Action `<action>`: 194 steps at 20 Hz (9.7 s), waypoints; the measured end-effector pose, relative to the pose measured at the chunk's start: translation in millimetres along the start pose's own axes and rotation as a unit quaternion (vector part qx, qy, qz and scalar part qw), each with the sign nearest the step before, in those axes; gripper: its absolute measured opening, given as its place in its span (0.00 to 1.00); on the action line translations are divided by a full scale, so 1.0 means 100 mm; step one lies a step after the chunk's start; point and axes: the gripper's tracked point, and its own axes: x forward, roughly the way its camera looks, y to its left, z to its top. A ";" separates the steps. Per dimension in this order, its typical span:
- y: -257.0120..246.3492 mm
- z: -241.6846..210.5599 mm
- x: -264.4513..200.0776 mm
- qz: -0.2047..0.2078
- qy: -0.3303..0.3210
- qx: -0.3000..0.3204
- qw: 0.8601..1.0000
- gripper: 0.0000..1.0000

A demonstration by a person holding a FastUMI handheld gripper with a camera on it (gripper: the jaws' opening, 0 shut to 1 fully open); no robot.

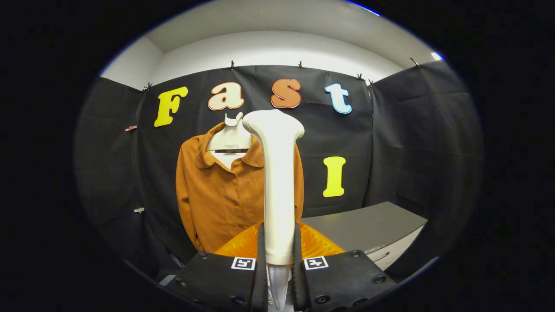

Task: Iron the clothes twice with a garment steamer, once on the left side and once on the right side.

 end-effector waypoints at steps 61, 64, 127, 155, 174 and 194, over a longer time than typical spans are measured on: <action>0.13 -2.47 0.38 -0.014 0.183 -0.041 0.982 0.26; 0.13 -2.18 0.24 -0.016 0.158 -0.034 0.987 0.26; 1.59 -2.69 0.96 0.021 0.181 -0.111 0.977 0.26; 1.08 -1.77 -0.30 0.033 0.113 -0.061 0.991 0.26; -0.01 -0.15 -0.96 0.017 -0.010 -0.021 1.000 0.26; -0.71 0.18 -0.98 -0.002 -0.038 -0.004 0.999 0.26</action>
